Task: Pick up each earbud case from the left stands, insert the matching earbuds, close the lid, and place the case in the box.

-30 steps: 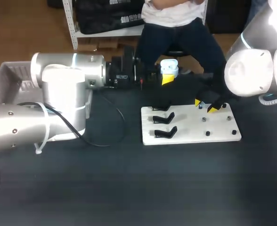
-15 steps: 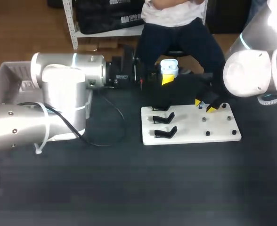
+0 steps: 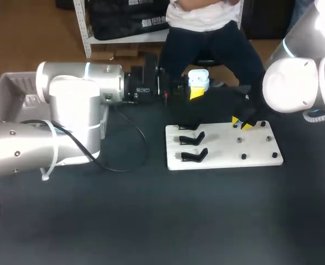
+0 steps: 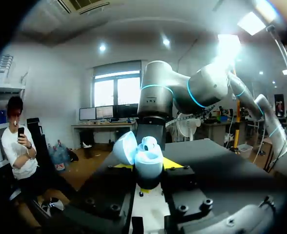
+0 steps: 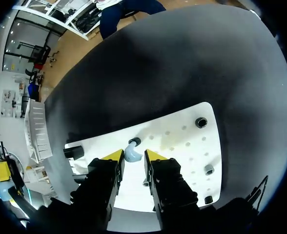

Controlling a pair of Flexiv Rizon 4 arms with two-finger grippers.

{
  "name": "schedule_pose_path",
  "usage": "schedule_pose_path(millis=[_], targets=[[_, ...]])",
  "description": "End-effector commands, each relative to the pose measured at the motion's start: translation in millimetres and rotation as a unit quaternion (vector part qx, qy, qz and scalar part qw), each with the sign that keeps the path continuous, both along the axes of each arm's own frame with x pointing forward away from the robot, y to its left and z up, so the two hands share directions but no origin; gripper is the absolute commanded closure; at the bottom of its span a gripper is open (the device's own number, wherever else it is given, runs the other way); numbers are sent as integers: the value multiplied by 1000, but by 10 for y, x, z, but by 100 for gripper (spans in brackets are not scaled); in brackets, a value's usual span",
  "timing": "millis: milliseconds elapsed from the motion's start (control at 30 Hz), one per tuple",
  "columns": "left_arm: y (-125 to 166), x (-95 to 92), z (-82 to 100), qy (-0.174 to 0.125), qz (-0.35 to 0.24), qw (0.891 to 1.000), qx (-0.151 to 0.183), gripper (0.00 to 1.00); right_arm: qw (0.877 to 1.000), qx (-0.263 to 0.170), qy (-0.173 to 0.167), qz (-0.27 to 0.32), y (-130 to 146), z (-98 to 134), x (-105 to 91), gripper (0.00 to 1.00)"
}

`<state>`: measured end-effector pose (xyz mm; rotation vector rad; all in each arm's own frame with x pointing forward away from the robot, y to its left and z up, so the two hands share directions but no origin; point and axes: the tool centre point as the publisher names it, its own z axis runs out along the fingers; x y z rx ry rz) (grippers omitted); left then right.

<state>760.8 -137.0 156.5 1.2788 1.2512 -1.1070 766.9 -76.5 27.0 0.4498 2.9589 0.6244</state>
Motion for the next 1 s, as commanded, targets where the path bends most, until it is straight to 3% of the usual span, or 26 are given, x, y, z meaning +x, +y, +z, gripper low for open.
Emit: schedule_pose_path(millis=[33, 400, 533, 600, 700, 867, 933, 1000], targets=[[4, -15, -15, -3, 3, 1000, -3, 100, 1000, 0, 1, -1, 7, 0, 11, 77], [4, -15, -15, -3, 3, 1000, -3, 100, 1000, -3, 4, 2, 13, -24, 22, 79], [4, -15, -15, -3, 3, 1000, -3, 100, 1000, -4, 5, 3, 13, -36, 39, 73], [4, -15, -15, -3, 3, 1000, -3, 100, 1000, -5, 5, 3, 14, -36, 42, 76], [4, -15, -15, -3, 3, 1000, -3, 100, 1000, -6, 5, 4, 16, -36, 45, 71], [4, -15, -15, -3, 3, 1000, -3, 100, 1000, -5, 8, 5, 21, -48, 50, 71], [4, -15, -15, -3, 3, 1000, -3, 100, 1000, -6, 7, 6, 27, -50, 47, 75], [4, -15, -15, -3, 3, 1000, -3, 100, 1000, -8, 7, 7, 36, -49, 46, 86]])
